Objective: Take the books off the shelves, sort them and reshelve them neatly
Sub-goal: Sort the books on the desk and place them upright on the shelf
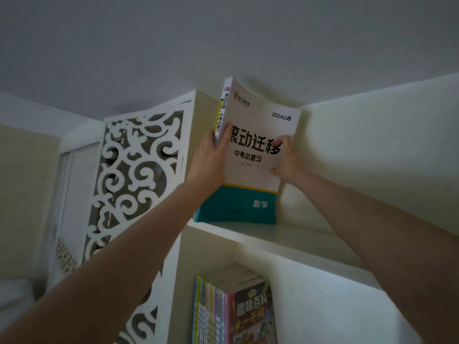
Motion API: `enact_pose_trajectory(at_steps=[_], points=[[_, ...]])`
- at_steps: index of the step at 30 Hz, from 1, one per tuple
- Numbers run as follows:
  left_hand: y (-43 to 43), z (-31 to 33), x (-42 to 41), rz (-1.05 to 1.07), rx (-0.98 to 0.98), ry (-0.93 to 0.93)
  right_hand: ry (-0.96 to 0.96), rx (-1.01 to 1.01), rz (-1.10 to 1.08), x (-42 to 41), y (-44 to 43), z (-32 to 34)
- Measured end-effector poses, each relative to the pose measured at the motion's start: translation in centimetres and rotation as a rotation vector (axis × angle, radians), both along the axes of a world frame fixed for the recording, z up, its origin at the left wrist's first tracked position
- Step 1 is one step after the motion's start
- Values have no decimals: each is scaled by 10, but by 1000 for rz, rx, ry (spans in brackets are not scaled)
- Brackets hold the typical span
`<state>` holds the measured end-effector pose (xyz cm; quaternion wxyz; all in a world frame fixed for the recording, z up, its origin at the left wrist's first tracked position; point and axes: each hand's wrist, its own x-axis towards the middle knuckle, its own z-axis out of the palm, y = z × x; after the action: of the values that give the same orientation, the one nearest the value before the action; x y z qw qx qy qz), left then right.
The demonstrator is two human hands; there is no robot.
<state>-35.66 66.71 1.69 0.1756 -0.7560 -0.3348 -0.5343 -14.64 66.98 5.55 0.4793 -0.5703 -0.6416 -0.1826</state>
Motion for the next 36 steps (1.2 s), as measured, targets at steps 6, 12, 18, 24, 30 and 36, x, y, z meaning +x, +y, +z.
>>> enact_pose_trajectory(at_steps=[6,12,18,24,30,36], points=[[27,-16,18,-18,-89,-92,29,-73,-73,-8,36,-9],[56,-31,9,-57,-218,-266,4,-278,66,-31,32,-18],[58,-35,17,-7,-217,-331,-341,-617,-145,-42,36,-50],[59,-72,12,161,-141,-54,-304,-583,-122,-44,40,-53],[57,-70,7,100,-306,-85,-289,-822,-34,-33,14,-46],[42,-73,27,137,-381,-287,-313,-983,-58,-24,0,-63]])
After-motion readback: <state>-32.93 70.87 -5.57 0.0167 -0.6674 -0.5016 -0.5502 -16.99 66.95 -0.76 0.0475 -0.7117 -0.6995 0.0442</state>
